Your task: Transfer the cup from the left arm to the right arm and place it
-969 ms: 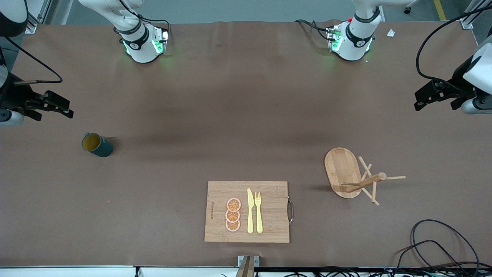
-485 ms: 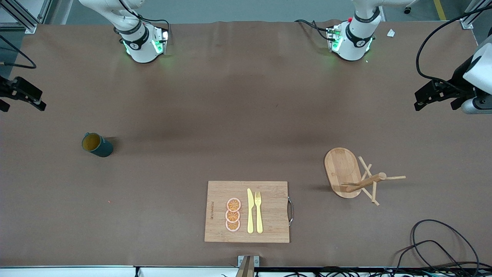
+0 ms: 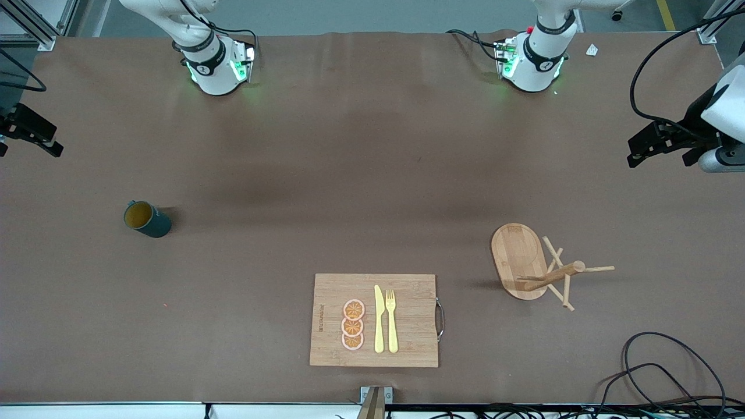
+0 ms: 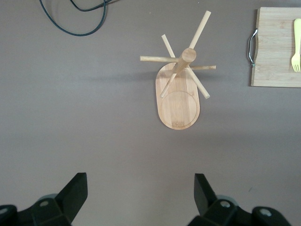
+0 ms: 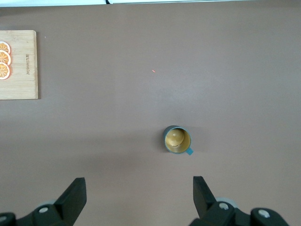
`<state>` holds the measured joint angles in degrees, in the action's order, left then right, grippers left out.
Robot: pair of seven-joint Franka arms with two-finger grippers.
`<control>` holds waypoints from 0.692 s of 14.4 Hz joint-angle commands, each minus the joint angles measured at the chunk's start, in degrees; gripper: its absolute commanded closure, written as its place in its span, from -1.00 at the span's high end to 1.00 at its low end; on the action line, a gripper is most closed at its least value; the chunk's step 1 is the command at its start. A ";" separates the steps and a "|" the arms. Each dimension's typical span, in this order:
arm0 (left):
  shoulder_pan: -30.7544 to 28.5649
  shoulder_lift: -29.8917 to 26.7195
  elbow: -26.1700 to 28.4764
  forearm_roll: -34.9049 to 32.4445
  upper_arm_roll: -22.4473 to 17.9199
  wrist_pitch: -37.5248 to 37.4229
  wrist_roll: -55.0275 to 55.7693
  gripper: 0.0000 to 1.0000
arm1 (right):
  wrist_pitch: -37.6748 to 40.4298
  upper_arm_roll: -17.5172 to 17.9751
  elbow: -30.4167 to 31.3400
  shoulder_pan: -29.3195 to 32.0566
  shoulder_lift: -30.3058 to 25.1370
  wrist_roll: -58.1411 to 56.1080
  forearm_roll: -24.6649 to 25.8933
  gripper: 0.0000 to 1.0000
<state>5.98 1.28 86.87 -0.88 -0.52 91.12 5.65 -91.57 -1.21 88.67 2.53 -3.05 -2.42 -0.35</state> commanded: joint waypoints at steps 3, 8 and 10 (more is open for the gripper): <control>0.08 0.21 -1.44 0.09 -0.09 -1.03 -0.90 1.00 | 0.60 0.68 0.72 0.46 -0.37 1.45 0.97 1.00; 0.08 0.04 -1.36 0.35 -0.18 -1.65 -7.47 1.00 | 1.22 0.68 1.07 0.28 -0.20 1.01 1.32 1.00; 0.08 0.04 -1.44 0.52 -0.18 -1.65 -7.14 1.00 | 1.66 0.77 0.72 0.20 -0.02 1.10 1.32 1.00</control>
<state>6.00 1.28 86.51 -0.88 -0.47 90.61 -0.10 -90.50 -1.10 89.25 2.52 -2.77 -2.07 -0.22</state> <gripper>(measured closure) 0.000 0.000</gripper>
